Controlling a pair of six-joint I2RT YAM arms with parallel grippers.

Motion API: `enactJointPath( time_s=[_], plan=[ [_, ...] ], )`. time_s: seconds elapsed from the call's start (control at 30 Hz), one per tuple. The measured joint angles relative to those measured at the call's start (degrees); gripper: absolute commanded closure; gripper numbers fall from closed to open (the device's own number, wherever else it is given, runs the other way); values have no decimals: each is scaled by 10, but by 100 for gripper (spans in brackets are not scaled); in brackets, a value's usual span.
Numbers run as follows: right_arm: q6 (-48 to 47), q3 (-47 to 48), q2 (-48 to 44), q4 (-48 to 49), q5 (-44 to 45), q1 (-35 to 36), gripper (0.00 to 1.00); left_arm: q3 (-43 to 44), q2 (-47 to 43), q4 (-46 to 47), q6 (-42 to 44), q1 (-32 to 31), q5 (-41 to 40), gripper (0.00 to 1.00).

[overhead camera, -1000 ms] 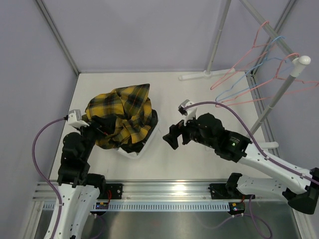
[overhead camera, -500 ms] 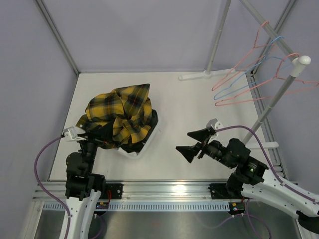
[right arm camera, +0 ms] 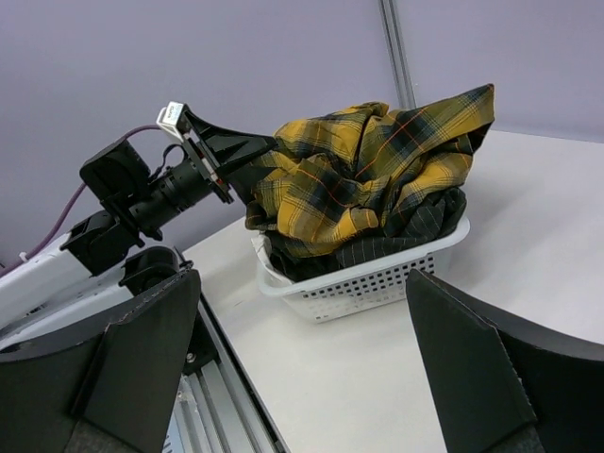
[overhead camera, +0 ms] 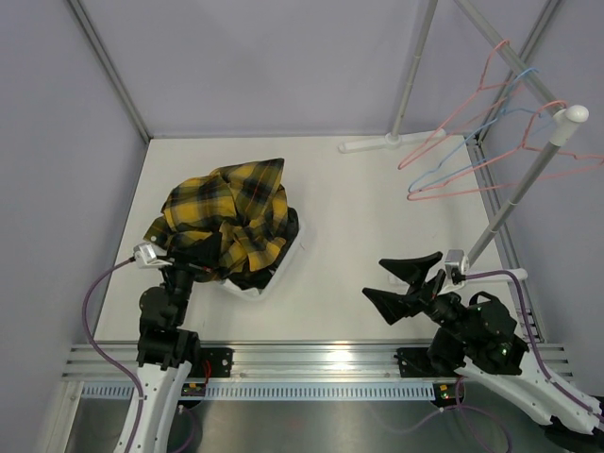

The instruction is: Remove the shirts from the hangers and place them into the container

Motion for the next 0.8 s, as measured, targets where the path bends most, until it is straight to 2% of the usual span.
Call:
enactJointPath(
  time_s=[0.27,0.4,0.5,0.67,0.8],
  plan=[
    [12,-17,-10,-36,3,0,1,-16,0,60,-10,0,32,1],
    [14,-19,-10,-37,3,0,1,-3,0,51,-3,0,35,1],
    [14,-19,-10,-35,3,0,0,38,0,-1,7,0,18,1],
    [14,-19,-10,-35,5,0,1,168,0,-151,32,0,-75,1],
    [14,-19,-7,-30,7,0,0,234,0,-197,62,0,-122,1]
  ],
)
